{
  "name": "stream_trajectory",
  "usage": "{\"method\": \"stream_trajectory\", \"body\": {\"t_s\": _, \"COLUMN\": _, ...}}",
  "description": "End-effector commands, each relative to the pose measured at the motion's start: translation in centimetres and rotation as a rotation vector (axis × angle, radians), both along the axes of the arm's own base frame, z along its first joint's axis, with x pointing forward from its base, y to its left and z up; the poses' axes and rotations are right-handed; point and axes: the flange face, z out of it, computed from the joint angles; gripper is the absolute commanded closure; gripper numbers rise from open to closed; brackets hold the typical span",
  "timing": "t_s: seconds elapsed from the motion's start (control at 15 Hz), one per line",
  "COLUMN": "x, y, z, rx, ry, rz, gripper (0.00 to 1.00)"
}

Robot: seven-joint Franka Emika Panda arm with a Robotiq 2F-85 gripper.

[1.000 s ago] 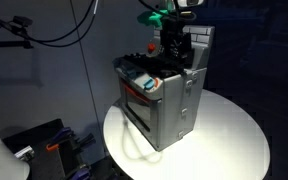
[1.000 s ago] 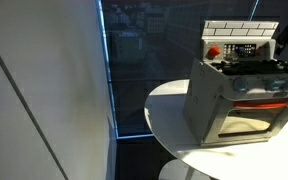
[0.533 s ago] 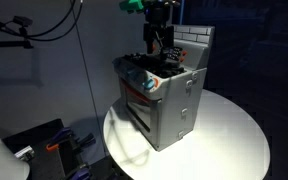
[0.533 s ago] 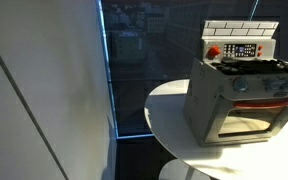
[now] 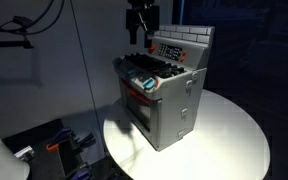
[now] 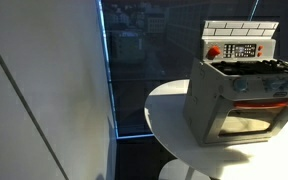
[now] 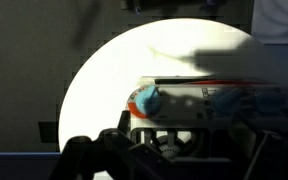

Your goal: Press the top orange button on the microwave controlling panel of the stove

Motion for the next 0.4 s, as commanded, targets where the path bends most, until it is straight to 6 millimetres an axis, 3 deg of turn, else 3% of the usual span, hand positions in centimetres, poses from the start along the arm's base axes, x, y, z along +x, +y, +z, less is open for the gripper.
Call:
{"method": "stream_trajectory", "body": {"t_s": 0.0, "x": -1.89, "y": 0.27, "z": 1.07, "rx": -0.020, "ry": 0.001, "rz": 0.031, "gripper": 0.00}}
{"method": "stream_trajectory", "body": {"t_s": 0.33, "x": -1.06, "y": 0.18, "z": 0.64, "rx": -0.004, "ry": -0.002, "rz": 0.006, "gripper": 0.00}}
